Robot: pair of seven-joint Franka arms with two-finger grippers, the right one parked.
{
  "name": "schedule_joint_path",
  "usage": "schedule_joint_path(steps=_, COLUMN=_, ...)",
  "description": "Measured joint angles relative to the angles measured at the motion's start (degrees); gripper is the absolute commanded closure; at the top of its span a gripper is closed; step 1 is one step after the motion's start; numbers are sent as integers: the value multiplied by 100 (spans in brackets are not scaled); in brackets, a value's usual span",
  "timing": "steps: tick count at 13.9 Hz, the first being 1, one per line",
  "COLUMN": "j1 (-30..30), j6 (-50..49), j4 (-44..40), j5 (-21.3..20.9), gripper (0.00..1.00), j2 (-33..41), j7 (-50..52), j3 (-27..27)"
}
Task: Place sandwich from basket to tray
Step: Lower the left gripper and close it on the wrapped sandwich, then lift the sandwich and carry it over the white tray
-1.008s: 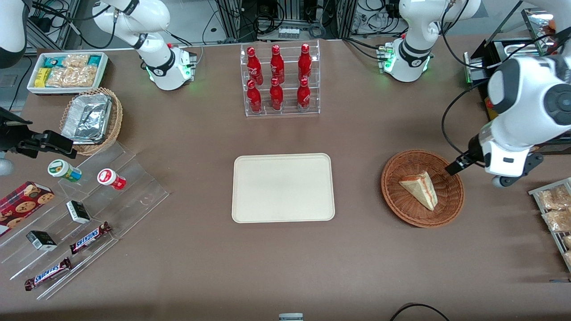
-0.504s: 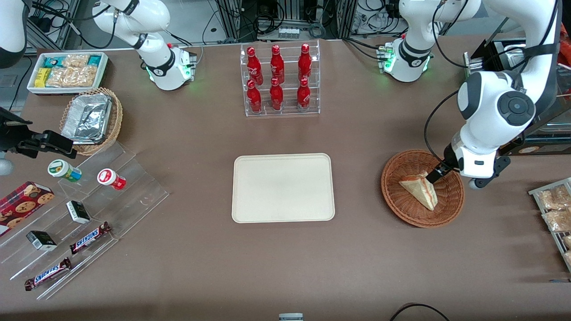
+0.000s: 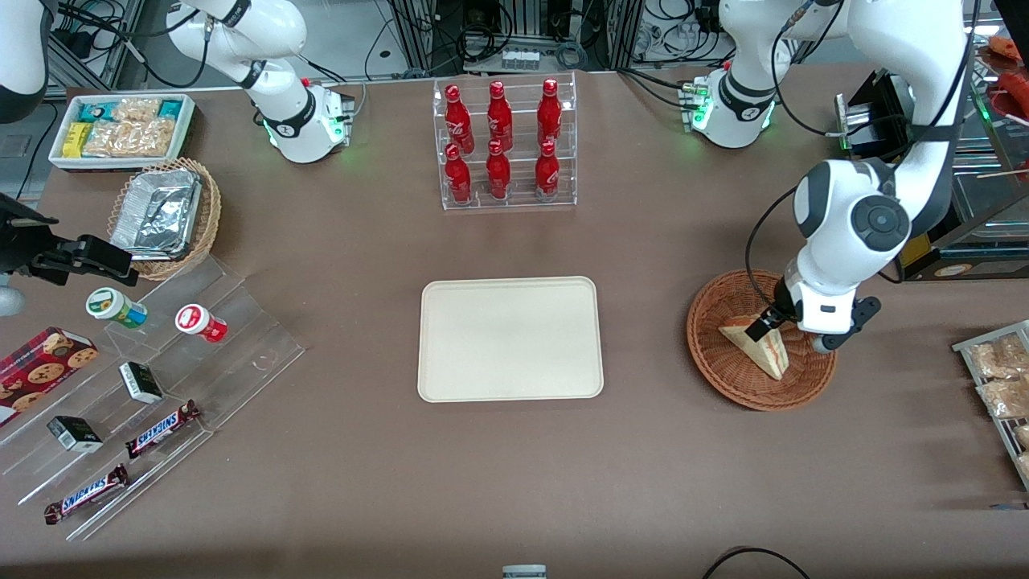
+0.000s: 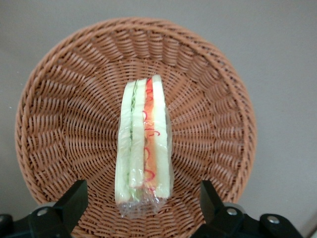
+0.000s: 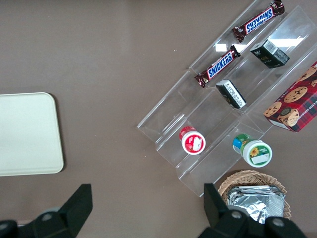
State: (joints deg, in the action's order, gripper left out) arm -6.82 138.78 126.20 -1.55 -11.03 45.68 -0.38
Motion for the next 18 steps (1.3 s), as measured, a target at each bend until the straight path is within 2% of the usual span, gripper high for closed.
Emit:
schedule_joint_path(steps=5, j1=-1, j6=105, j4=16, j5=-1, gripper=2, j2=-246, j7=3, j3=1)
schedule_joint_path(steps=6, j1=-1, j6=114, j4=20, j5=-1, gripper=15, j2=-294, j7=24, j3=1)
schedule_joint_path(steps=8, j1=-1, j6=143, j4=21, j5=-1, gripper=70, j2=-363, j7=88, j3=1)
schedule_joint_path(steps=9, j1=-1, j6=153, j4=21, j5=-1, gripper=94, j2=-374, j7=110, j3=1)
schedule_joint_path(steps=10, j1=-1, j6=156, j4=21, j5=-1, gripper=100, j2=-377, j7=123, j3=1)
schedule_joint_path(steps=16, j1=-1, j6=69, j4=-168, j5=-5, gripper=100, j2=-356, j7=143, j3=1)
schedule_joint_path(steps=18, j1=-5, j6=-653, j4=-496, j5=-46, gripper=100, j2=-226, j7=140, j3=0)
